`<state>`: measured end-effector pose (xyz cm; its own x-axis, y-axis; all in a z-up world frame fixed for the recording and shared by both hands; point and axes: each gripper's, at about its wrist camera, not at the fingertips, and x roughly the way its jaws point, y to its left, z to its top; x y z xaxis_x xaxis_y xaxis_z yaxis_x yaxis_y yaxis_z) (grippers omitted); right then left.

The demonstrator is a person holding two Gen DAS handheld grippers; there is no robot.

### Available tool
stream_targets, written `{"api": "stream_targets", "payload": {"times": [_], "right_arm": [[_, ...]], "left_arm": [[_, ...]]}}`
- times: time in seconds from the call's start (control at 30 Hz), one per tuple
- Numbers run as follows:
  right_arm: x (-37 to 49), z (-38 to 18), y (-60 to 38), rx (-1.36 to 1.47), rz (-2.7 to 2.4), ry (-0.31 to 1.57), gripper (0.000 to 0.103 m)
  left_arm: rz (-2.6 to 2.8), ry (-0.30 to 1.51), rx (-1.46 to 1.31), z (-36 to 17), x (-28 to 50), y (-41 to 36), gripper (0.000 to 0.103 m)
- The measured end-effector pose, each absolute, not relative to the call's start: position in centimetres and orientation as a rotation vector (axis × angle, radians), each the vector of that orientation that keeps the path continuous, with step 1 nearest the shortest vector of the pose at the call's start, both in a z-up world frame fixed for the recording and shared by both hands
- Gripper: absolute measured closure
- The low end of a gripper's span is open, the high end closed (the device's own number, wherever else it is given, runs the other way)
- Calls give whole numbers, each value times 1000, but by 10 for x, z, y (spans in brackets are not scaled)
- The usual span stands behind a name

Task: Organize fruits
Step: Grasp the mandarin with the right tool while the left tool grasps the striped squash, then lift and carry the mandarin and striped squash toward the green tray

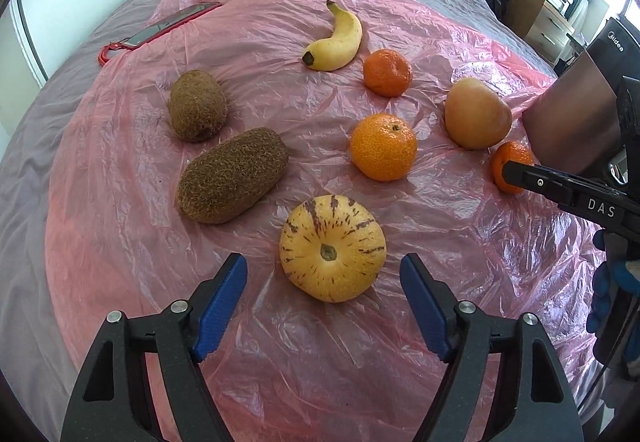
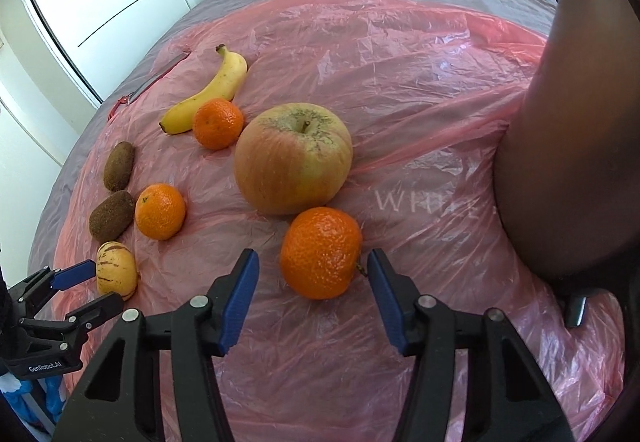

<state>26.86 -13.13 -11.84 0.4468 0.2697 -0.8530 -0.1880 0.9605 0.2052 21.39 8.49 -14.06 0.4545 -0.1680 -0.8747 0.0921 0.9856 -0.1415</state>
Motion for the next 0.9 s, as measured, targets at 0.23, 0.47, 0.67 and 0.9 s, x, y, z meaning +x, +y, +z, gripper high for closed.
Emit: {"api": "stream_targets", "payload": {"times": [0.23,0.47,0.67,0.9], "right_arm": [[277,-124,-132,94,270,1086,20],[283,-131,-136,101,252,1105,32],[284,-133,-135,103,260,1111,34],[283,-132,-136,113,273,1102,39]], "left_arm": [[-171,1104,-84,-148,221,84,39],[-173,1115,-73,-153,225,79,44],[-180,1119,-54,-157,227,75,53],[-193,1106,-51,-157,226,76,55]]}}
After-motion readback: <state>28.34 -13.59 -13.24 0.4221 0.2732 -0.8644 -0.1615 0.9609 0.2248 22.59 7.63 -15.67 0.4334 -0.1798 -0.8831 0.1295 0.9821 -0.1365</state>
